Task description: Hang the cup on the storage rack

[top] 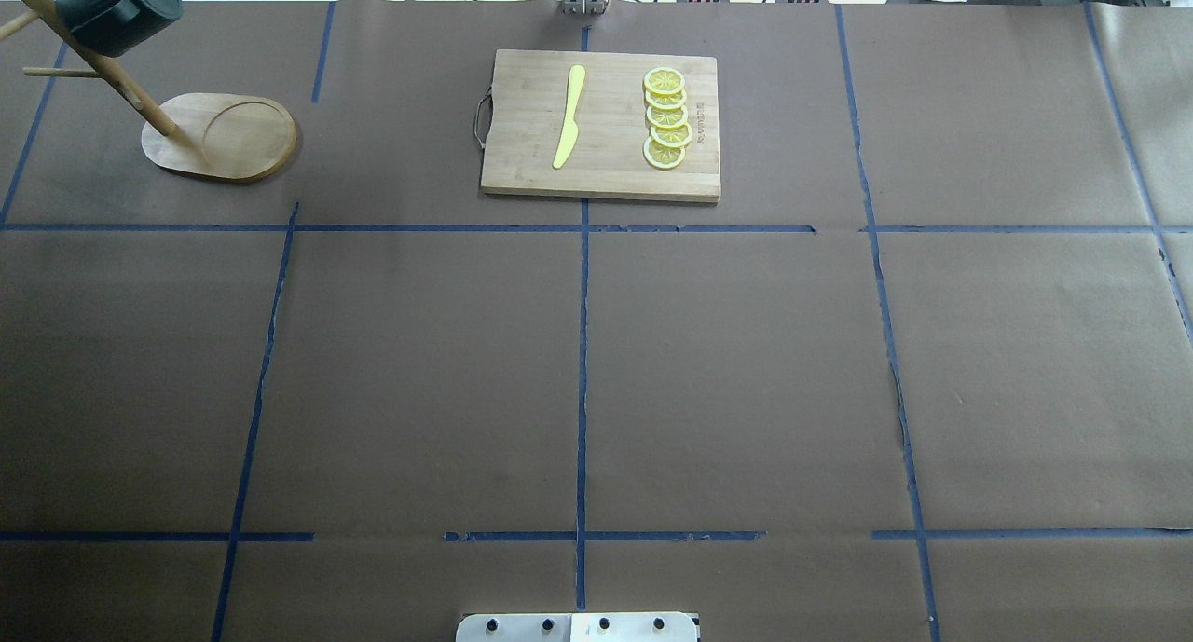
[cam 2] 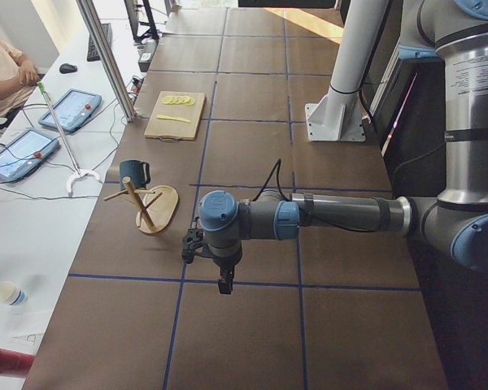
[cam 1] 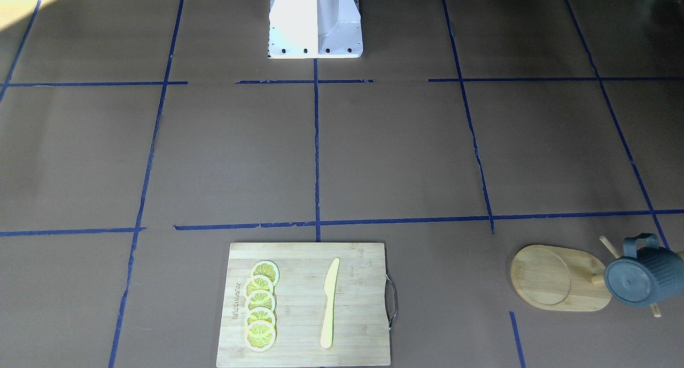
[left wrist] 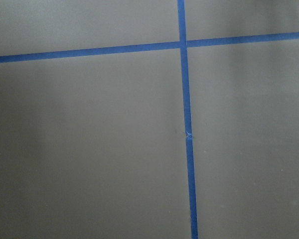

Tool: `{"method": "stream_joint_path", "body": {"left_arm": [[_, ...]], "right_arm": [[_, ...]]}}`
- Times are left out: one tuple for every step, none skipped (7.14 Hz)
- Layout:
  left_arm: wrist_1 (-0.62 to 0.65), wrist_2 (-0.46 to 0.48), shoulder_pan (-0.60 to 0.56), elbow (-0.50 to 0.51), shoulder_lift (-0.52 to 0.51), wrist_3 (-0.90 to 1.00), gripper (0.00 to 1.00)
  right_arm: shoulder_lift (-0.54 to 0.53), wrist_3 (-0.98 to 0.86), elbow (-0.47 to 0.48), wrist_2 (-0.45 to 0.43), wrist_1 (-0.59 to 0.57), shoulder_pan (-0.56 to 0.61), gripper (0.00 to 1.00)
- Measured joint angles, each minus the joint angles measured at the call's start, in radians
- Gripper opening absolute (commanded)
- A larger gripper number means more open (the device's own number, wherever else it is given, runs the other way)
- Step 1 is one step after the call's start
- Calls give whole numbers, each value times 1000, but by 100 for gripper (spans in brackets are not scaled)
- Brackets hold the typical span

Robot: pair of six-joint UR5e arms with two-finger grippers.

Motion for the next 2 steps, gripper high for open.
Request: {"method": "stream_joint_path", "body": {"left_arm": [[-1,0,0,-3,5,0,100],[-2,0,0,-6,9,0,100]], "right_arm": [[0,0,0,0,1,-2,100],[0,0,0,0,1,-3,100]]}}
